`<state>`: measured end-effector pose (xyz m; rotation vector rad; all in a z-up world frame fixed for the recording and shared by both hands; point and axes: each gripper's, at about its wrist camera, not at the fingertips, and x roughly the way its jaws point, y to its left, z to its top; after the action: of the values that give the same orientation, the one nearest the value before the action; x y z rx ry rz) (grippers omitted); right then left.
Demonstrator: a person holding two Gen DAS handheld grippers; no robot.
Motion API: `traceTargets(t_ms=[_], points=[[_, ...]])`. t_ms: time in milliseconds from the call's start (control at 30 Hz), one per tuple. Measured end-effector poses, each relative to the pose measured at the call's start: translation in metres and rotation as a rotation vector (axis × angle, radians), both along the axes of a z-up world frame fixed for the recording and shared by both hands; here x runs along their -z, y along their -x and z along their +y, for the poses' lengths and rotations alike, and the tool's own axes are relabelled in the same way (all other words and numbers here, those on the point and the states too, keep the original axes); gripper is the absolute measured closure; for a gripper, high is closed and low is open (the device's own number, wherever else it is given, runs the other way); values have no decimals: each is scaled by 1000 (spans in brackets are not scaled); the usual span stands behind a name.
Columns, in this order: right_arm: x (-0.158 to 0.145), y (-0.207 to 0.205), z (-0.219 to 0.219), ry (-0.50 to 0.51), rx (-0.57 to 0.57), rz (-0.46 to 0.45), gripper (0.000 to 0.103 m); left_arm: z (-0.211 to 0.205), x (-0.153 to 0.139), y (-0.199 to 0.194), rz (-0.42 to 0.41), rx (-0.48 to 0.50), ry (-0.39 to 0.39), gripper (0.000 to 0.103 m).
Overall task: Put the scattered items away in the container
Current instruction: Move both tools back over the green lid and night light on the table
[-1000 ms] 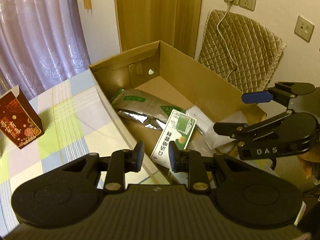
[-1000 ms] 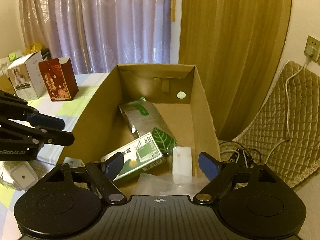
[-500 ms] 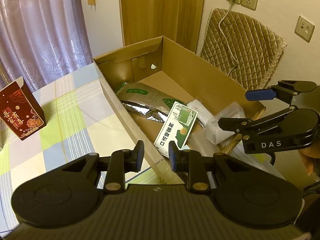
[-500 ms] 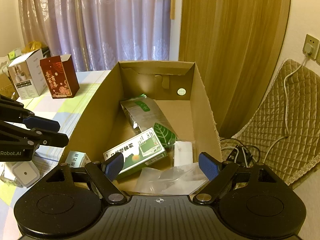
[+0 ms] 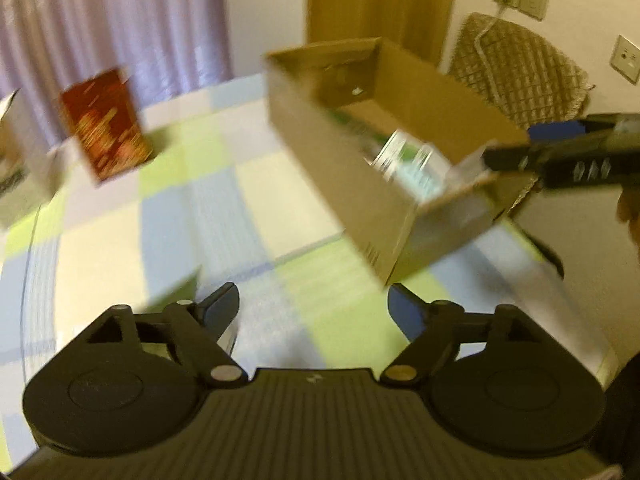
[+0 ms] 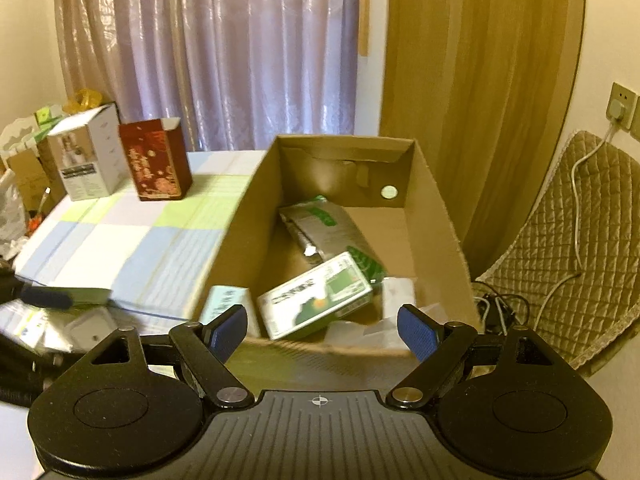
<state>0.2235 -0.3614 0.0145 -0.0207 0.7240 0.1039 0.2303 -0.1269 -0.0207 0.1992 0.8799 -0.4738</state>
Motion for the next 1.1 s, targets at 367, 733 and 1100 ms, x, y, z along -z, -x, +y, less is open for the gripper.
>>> traceTargets(t_ms=[367,733,1100], points=[[-12,45,68,-46,-87,-46,0,111,18,56,10,-212,-69,8],[3,49,153,-28,-241,23,0,173,18,60,3,-301,-91,1],[47,16,189,67,-391,73,0,191,36,37,-20,-282,-61,1]])
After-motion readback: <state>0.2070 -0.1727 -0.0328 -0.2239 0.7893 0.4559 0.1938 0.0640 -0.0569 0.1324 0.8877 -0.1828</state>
